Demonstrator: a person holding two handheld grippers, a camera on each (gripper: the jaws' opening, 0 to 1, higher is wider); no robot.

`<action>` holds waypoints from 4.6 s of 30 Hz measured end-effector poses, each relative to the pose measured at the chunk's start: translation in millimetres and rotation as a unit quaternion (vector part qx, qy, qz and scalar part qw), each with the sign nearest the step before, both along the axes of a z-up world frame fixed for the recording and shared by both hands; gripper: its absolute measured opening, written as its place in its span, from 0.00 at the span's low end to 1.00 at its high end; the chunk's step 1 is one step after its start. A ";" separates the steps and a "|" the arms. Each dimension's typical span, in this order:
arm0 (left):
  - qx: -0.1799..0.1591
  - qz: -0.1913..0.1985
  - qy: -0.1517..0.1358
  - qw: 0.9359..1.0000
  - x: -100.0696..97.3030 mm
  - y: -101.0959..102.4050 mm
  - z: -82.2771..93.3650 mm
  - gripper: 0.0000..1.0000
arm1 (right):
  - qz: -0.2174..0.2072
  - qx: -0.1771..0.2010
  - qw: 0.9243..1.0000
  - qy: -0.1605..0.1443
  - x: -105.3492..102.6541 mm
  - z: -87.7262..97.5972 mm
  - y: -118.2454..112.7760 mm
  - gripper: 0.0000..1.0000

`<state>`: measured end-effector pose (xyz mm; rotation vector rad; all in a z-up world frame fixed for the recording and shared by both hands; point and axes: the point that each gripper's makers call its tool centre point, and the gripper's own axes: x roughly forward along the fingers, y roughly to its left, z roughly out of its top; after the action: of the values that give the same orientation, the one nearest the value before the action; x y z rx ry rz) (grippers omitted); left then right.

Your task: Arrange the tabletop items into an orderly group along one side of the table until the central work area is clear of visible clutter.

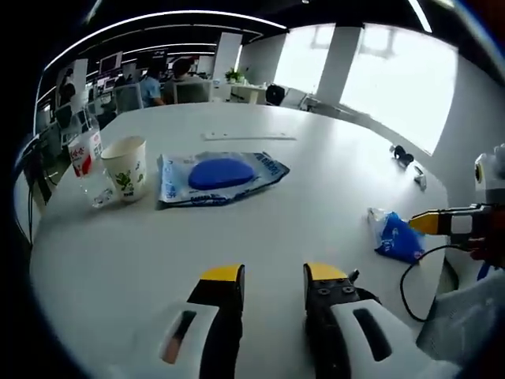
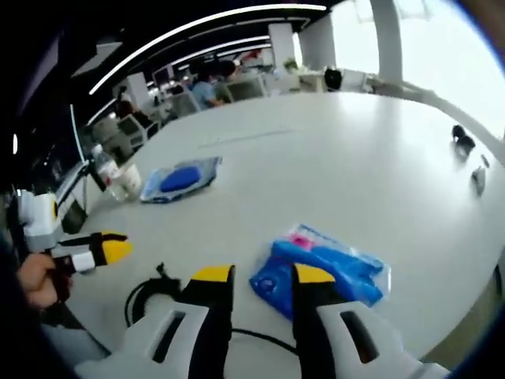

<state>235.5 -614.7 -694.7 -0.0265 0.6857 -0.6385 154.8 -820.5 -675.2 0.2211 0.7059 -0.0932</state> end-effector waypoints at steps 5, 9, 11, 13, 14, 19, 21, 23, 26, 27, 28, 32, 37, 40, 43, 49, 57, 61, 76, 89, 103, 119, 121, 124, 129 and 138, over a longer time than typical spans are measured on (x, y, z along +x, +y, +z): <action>-0.003 -0.009 -0.001 1.000 -2.8 -9.3 1.7 0.29 | -0.013 0.001 1.000 -0.002 -6.7 0.2 -7.4 0.25; -0.004 -0.016 -0.002 1.000 -3.4 -15.3 2.1 0.29 | -0.022 0.003 1.000 0.000 -12.7 -1.5 -12.4 0.25; -0.003 -0.019 -0.002 1.000 -3.7 -17.8 1.9 0.29 | -0.028 0.003 1.000 -0.002 -15.6 -1.1 -15.0 0.25; -0.004 -0.023 -0.001 1.000 -4.8 -21.7 2.0 0.29 | -0.032 0.004 0.999 -0.002 -18.4 -1.2 -17.5 0.25; -0.004 -0.025 -0.003 1.000 -5.7 -24.2 2.7 0.29 | -0.035 0.005 0.999 -0.003 -19.2 -1.0 -18.5 0.25; -0.005 -0.037 -0.004 0.999 -7.8 -34.7 3.0 0.29 | -0.045 0.005 0.999 -0.001 -26.4 -1.3 -24.4 0.25; -0.006 -0.041 -0.003 0.999 -9.4 -38.6 2.8 0.29 | -0.049 0.003 0.999 0.000 -29.1 -2.1 -27.3 0.25; -0.006 -0.045 -0.003 0.999 -10.5 -42.2 2.6 0.29 | -0.054 0.006 0.999 0.002 -32.4 -3.4 -29.7 0.25; -0.006 -0.050 -0.003 0.999 -12.4 -47.5 2.6 0.29 | -0.059 0.005 0.998 0.003 -37.1 -4.1 -33.2 0.25; -0.007 -0.052 -0.003 0.999 -12.6 -49.1 2.6 0.29 | -0.062 0.006 0.998 0.005 -38.6 -5.0 -34.6 0.25; -0.007 -0.054 -0.002 0.998 -13.2 -51.5 2.2 0.29 | -0.062 0.006 0.998 0.007 -39.3 -5.7 -34.9 0.25; -0.007 -0.062 -0.001 0.998 -16.5 -58.7 1.4 0.29 | -0.069 0.006 0.998 0.011 -44.7 -8.2 -40.6 0.25; -0.008 -0.073 0.000 0.997 -19.0 -69.5 1.2 0.29 | -0.078 0.010 0.997 0.015 -48.5 -9.4 -46.5 0.26; -0.012 -0.080 0.002 0.997 -21.3 -77.0 2.1 0.29 | -0.076 0.003 0.997 0.015 -47.6 -8.0 -48.7 0.26; -0.012 -0.087 0.001 0.996 -22.1 -83.7 3.4 0.29 | -0.082 0.006 0.996 0.017 -50.3 -9.8 -54.1 0.26; -0.011 -0.101 -0.002 0.995 -23.2 -99.3 6.4 0.29 | -0.090 0.014 0.996 0.026 -53.7 -13.4 -60.3 0.26; -0.013 -0.118 -0.002 0.993 -25.8 -119.7 7.8 0.29 | -0.100 0.018 0.994 0.031 -58.0 -17.6 -70.2 0.27; -0.013 -0.125 0.000 0.992 -29.6 -128.7 5.8 0.28 | -0.103 0.021 0.994 0.032 -58.6 -19.9 -72.9 0.27; -0.011 -0.165 -0.005 0.986 -33.8 -170.9 8.8 0.28 | -0.127 0.038 0.990 0.040 -61.0 -31.6 -82.8 0.27; -0.009 -0.199 0.003 0.980 -39.2 -203.7 0.6 0.27 | -0.139 0.057 0.988 0.045 -58.6 -42.5 -84.3 0.27; 0.002 -0.211 0.013 0.977 -37.8 -214.8 -12.1 0.26 | -0.148 0.074 0.985 0.053 -54.6 -54.0 -83.9 0.26; 0.014 -0.218 0.017 0.976 -30.8 -220.3 -19.4 0.23 | -0.137 0.070 0.986 0.057 -41.7 -59.3 -85.4 0.24; 0.015 -0.220 0.019 0.975 -31.1 -220.5 -21.9 0.19 | -0.136 0.070 0.987 0.055 -40.1 -59.4 -85.4 0.23; 0.014 -0.223 0.020 0.975 -32.8 -221.5 -23.0 0.15 | -0.134 0.071 0.987 0.057 -38.0 -61.0 -84.2 0.22; 0.011 -0.220 0.020 0.975 -30.6 -222.7 -21.8 0.13 | -0.131 0.069 0.987 0.058 -36.0 -61.8 -83.7 0.17; -0.002 -0.210 0.012 0.978 -21.8 -222.4 -11.8 0.07 | -0.127 0.067 0.988 0.053 -30.5 -57.8 -82.4 0.10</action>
<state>213.7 -837.1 -706.5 0.1095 0.7193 -1.0478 124.3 -902.9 -733.0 0.4367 0.7885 -0.3033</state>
